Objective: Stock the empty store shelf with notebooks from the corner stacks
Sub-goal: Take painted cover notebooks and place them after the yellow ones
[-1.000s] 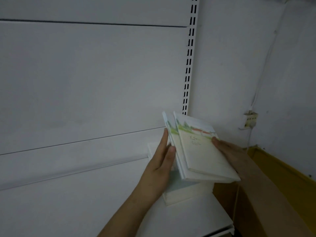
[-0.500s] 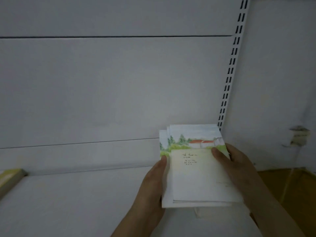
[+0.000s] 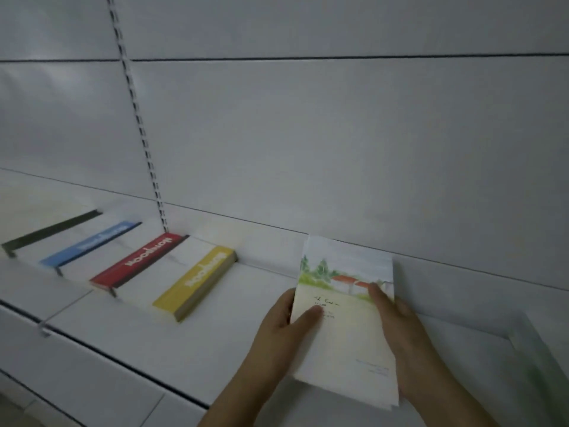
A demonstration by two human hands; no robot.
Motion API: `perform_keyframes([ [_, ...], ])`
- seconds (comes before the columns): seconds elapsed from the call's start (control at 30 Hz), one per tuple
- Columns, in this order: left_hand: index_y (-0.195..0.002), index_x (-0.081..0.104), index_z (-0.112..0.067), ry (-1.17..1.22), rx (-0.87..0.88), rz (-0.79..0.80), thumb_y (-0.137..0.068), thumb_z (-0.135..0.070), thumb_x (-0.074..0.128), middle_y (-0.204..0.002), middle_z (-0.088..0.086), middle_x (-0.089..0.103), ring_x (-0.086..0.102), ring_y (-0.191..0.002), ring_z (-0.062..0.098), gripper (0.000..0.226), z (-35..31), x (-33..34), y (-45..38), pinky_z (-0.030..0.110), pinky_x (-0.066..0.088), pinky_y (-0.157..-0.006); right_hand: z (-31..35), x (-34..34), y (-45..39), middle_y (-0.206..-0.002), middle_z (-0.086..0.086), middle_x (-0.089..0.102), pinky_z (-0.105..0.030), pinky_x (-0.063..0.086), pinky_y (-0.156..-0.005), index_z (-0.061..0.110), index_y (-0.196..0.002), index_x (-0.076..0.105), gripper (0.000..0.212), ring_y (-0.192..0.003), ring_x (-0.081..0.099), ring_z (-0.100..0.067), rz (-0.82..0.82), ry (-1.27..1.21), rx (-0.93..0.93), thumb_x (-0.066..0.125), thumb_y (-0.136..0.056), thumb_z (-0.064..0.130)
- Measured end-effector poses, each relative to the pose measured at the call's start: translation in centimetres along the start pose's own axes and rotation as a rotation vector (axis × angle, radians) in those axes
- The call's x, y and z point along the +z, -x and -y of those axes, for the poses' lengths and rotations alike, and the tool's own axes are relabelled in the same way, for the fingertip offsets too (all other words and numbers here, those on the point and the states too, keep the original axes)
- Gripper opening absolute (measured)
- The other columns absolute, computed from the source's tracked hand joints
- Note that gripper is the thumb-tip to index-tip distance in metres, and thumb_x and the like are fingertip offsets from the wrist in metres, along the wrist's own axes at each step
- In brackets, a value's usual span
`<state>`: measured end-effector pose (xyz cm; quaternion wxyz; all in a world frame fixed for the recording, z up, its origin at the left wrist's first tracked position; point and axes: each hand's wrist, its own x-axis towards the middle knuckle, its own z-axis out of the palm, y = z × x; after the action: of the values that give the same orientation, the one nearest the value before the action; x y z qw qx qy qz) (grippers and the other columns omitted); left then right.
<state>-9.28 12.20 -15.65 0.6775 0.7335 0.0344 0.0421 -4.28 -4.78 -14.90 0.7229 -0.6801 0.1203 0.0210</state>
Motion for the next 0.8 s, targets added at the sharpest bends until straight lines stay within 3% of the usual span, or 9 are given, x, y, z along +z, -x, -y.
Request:
perform_keyframes([
  [0.17,-0.118,0.054,-0.055,-0.157,0.199,-0.198,-0.090,-0.026,0.066,-0.118,-0.021,0.059,0.057,-0.101,-0.007,0.041,0.8,-8.5,-1.3,0.010,0.043,-0.087,-0.5,9.3,-0.6,-0.091,-0.008,0.072,-0.032,0.053,-0.064,0.017,-0.103,0.066,0.029,-0.080,0.069,-0.027,0.048,-0.028,0.032,0.061,-0.091,0.043],
  [0.23,-0.134,0.043,-0.052,-0.321,0.242,-0.168,-0.090,-0.045,0.063,-0.131,-0.027,0.050,0.048,-0.116,-0.009,0.049,1.4,-11.5,-1.8,0.017,0.039,-0.098,-0.5,12.1,-1.6,-0.091,-0.010,0.071,-0.032,0.052,-0.063,0.016,-0.100,0.064,0.028,-0.079,0.068,-0.029,0.044,0.014,0.052,0.059,-0.092,0.043],
  [0.3,-0.151,0.024,-0.034,-0.842,0.337,-0.138,-0.084,-0.079,0.035,-0.148,-0.020,0.035,0.028,-0.137,0.007,0.082,2.6,-14.2,-2.5,0.034,0.027,-0.111,-1.0,14.1,-2.9,-0.094,-0.012,0.068,-0.037,0.053,-0.069,0.014,-0.101,0.060,0.031,-0.083,0.065,-0.030,-0.038,0.154,0.023,0.054,-0.094,0.044],
  [0.37,-0.155,0.015,-0.020,-1.236,0.336,-0.039,-0.071,-0.094,0.009,-0.158,-0.006,0.022,0.008,-0.147,0.021,0.112,3.9,-16.1,-3.0,0.044,0.007,-0.117,-2.6,14.7,-4.3,-0.111,-0.016,0.064,-0.043,0.049,-0.087,0.012,-0.111,0.058,0.042,-0.101,0.058,-0.034,-0.173,0.610,-0.091,0.048,-0.094,0.049],
  [0.43,-0.156,0.010,-0.016,-1.304,0.292,0.096,-0.066,-0.098,0.016,-0.161,0.000,0.019,-0.001,-0.149,0.023,0.122,5.0,-16.9,-3.3,0.047,-0.010,-0.117,-3.8,14.7,-4.3,-0.131,-0.015,0.053,-0.041,0.038,-0.098,0.015,-0.125,0.057,0.048,-0.120,0.046,-0.035,-0.256,0.990,-0.159,0.040,-0.096,0.050],
  [0.5,-0.156,0.010,-0.016,-1.367,0.317,0.159,-0.066,-0.097,0.026,-0.158,0.002,0.025,0.005,-0.148,0.025,0.122,5.8,-17.4,-3.8,0.049,-0.012,-0.116,-4.4,14.6,-4.0,-0.135,-0.012,0.049,-0.040,0.034,-0.101,0.022,-0.125,0.060,0.046,-0.123,0.041,-0.034,-0.228,1.092,-0.164,0.035,-0.098,0.050],
  [0.6,-0.155,0.017,-0.019,-1.391,0.345,0.199,-0.065,-0.093,0.038,-0.149,-0.001,0.038,0.017,-0.143,0.021,0.118,5.6,-17.9,-4.8,0.047,-0.006,-0.115,-5.1,14.5,-4.0,-0.118,-0.011,0.060,-0.038,0.039,-0.090,0.021,-0.098,0.068,0.044,-0.111,0.049,-0.034,-0.211,1.109,-0.259,0.037,-0.095,0.052],
  [0.7,-0.153,0.021,-0.019,-1.355,0.360,0.221,-0.064,-0.090,0.047,-0.143,-0.002,0.043,0.023,-0.139,0.020,0.117,4.9,-18.0,-5.3,0.037,0.000,-0.112,-5.7,14.2,-4.9,-0.078,-0.002,0.062,-0.035,0.040,-0.073,0.027,-0.063,0.052,0.048,-0.083,0.057,-0.029,-0.157,0.976,-0.369,0.030,-0.082,0.065],
  [0.8,-0.154,0.019,-0.021,-1.329,0.340,0.234,-0.065,-0.088,0.049,-0.145,-0.003,0.039,0.020,-0.139,0.021,0.115,5.0,-18.5,-5.5,0.035,0.009,-0.111,-5.1,14.1,-4.8,-0.082,-0.005,0.067,-0.038,0.045,-0.080,0.014,-0.072,0.068,0.049,-0.086,0.062,-0.029,-0.078,0.790,-0.388,0.041,-0.083,0.053],
])
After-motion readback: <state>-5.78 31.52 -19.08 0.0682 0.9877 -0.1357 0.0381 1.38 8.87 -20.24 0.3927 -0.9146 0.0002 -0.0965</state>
